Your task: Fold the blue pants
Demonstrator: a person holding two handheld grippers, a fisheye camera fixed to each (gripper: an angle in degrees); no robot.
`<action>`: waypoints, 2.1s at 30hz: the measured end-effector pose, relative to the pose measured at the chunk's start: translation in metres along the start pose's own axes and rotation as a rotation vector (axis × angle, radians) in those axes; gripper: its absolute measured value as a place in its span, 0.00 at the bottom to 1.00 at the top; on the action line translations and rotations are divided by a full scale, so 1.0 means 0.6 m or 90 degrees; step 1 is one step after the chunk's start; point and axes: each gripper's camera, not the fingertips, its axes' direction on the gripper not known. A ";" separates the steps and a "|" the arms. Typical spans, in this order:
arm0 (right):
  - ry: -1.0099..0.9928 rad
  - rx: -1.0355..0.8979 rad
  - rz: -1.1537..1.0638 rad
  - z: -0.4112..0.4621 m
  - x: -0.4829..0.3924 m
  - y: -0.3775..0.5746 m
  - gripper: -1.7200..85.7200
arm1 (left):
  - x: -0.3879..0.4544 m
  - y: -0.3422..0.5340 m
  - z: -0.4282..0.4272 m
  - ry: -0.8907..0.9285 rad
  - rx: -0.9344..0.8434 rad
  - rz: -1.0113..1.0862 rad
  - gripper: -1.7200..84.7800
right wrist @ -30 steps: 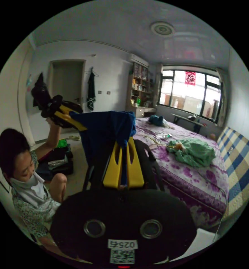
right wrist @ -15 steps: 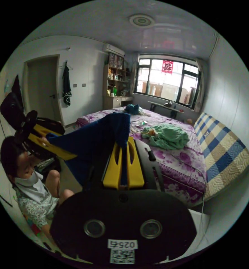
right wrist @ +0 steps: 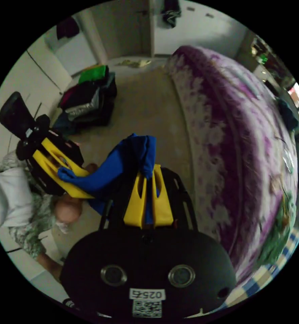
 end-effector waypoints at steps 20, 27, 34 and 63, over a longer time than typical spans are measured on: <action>-0.316 0.130 0.139 0.519 0.237 0.395 0.23 | 0.136 1.015 0.040 -0.326 -0.236 -0.627 0.02; -0.138 0.207 0.772 0.502 0.359 1.032 0.19 | 0.417 1.067 0.128 -0.353 -0.307 -0.541 0.03; -0.065 0.287 0.892 0.480 0.476 1.238 0.22 | 0.692 1.103 0.229 -0.455 -0.538 -0.378 0.00; -0.040 0.097 0.662 0.210 0.865 1.413 0.13 | 1.446 1.454 0.334 -0.532 -0.477 -0.260 0.00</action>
